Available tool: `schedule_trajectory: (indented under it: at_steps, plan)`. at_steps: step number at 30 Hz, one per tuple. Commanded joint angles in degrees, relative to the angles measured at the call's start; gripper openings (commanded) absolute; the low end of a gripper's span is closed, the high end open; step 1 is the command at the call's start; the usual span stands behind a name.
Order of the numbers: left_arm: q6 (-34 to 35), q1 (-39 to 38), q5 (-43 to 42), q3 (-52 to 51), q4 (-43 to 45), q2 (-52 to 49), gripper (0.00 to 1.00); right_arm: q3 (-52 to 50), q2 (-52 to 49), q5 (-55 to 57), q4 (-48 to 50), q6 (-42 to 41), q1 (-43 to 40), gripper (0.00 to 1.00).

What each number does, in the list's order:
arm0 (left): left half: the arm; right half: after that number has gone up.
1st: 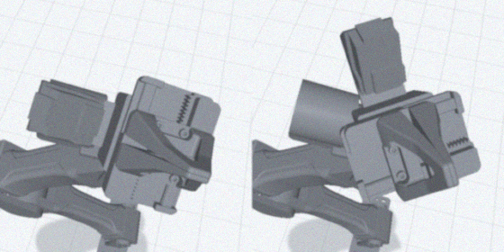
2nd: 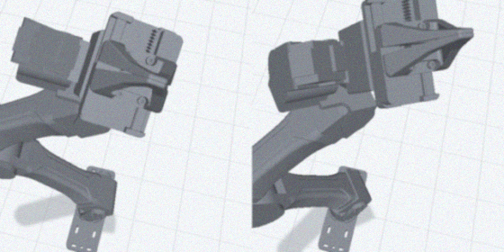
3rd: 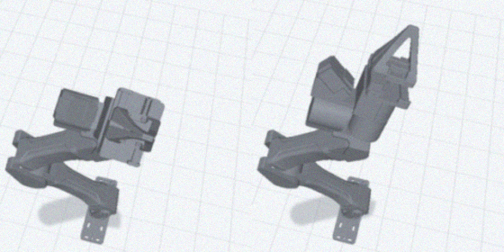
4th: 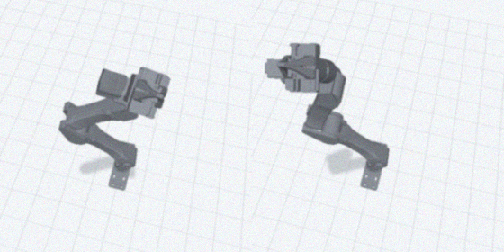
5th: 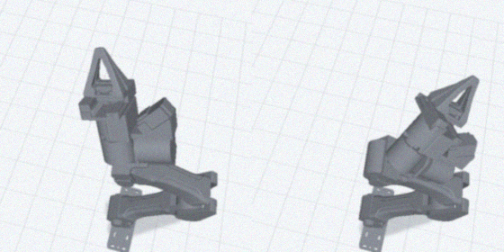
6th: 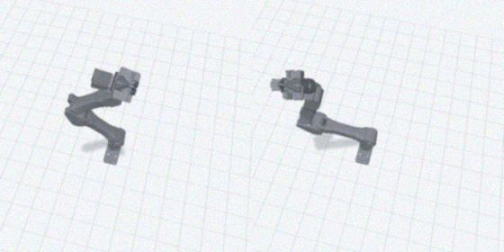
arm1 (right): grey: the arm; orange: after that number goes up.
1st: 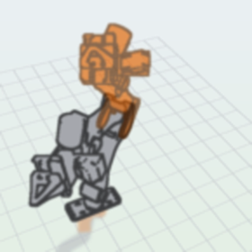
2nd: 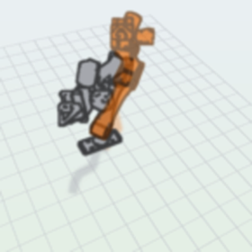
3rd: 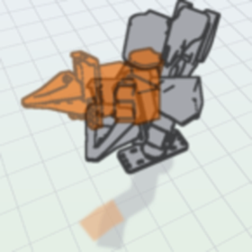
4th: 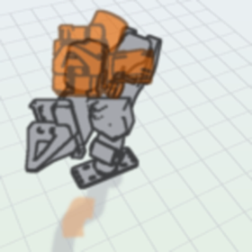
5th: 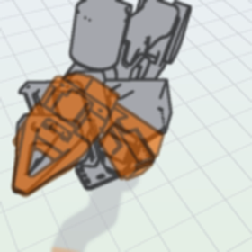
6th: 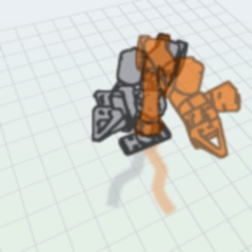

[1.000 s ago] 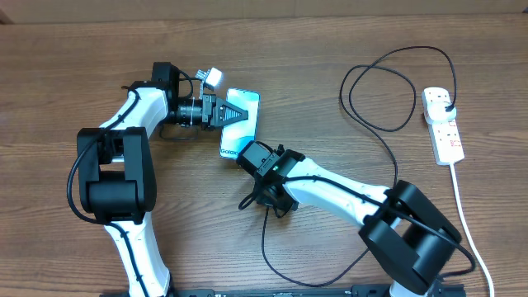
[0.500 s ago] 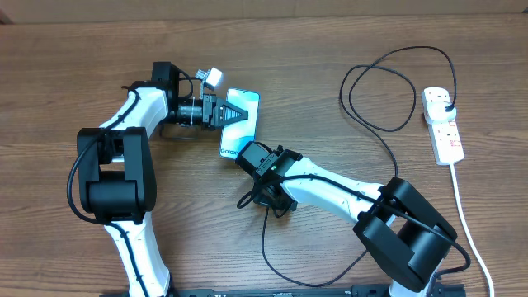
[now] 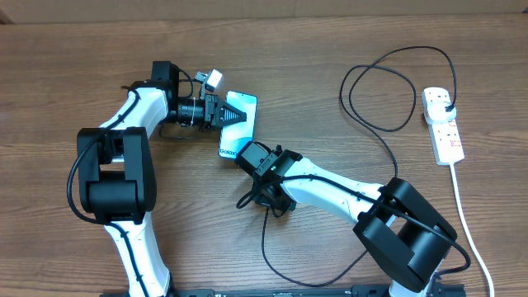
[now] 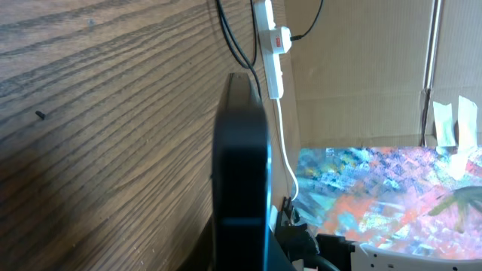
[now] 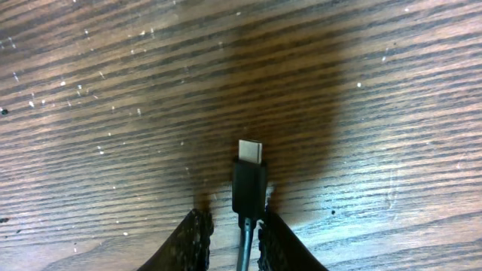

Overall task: Plug charger to phone and switch on socket
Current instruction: 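Lift the plug tip-up and move it under the phone's bottom edge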

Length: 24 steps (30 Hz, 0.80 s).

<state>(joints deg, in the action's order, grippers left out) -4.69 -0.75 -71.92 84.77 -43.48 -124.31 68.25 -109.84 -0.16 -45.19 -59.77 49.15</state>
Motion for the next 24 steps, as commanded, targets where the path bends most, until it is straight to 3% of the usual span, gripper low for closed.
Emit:
schedule_trajectory:
  at_steps: [1,6,16,19,24]
  plan:
    - [0.6,-0.1,-1.5,0.0,0.1,-0.5,0.04,-0.5,-1.7,1.2,0.2,0.0,-0.2,0.24]
    - [0.6,-0.1,-1.5,0.0,0.1,-0.5,0.04,-0.5,-1.7,1.8,0.4,0.0,-0.2,0.18]
    - [0.3,-0.1,-1.6,0.0,0.1,-0.5,0.04,-0.3,-1.7,-1.0,2.5,6.2,-0.2,0.18]
    - [-0.5,-0.1,-1.6,0.0,0.1,-0.5,0.04,-0.3,-1.7,-1.9,2.5,7.8,-0.2,0.04]
    - [-4.5,0.1,-5.6,0.0,-0.3,-0.5,0.04,0.7,1.5,-6.2,1.7,13.4,-1.6,0.04]
